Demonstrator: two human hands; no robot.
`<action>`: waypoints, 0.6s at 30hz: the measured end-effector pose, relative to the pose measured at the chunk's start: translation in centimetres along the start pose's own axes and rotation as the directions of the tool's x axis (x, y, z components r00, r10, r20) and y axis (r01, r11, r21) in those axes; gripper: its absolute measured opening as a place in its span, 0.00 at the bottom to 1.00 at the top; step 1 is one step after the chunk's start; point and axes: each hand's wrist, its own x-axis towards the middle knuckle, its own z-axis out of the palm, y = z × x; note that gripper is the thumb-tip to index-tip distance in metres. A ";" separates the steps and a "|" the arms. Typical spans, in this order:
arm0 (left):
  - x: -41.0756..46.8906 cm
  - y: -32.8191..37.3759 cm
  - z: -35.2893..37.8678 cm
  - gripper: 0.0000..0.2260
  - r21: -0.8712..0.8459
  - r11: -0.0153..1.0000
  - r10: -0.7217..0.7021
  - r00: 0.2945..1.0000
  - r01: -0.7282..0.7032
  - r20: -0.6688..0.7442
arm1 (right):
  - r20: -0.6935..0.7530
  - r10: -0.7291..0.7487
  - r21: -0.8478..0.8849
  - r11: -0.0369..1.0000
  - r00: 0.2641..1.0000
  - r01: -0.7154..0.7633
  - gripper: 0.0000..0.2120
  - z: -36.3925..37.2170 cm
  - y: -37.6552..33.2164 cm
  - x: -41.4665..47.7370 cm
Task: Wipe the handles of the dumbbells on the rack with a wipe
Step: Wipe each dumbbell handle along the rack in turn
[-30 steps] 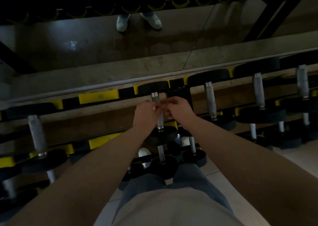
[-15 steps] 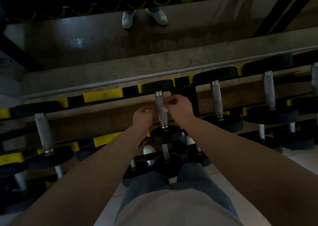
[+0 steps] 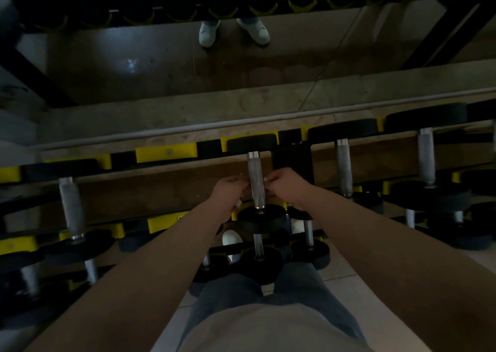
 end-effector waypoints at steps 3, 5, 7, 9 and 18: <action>0.2 0.0 0.0 0.12 0.042 0.999 -0.009 1.000 0.009 0.009 | 0.049 0.038 0.206 0.977 0.998 -0.047 0.10 -0.3 -1.6 0.4; 0.2 0.1 -0.2 0.11 0.057 0.998 -0.013 1.000 0.012 0.013 | 0.015 0.006 0.385 0.923 1.000 -0.012 0.12 -0.4 -3.1 0.9; 0.2 0.3 -0.4 0.08 0.088 0.996 -0.008 1.000 0.006 0.021 | -0.001 -0.008 0.418 0.908 1.000 0.008 0.12 -0.3 -3.8 1.4; 0.3 0.3 -0.5 0.06 0.063 0.998 -0.024 1.000 0.023 0.014 | 0.051 -0.011 0.220 0.976 0.999 -0.001 0.12 -0.3 -2.8 1.1; 0.1 0.0 -1.2 0.07 0.166 0.986 -0.009 0.995 -0.007 0.095 | 0.171 0.084 0.303 0.944 0.982 -0.134 0.11 -0.7 -3.7 0.1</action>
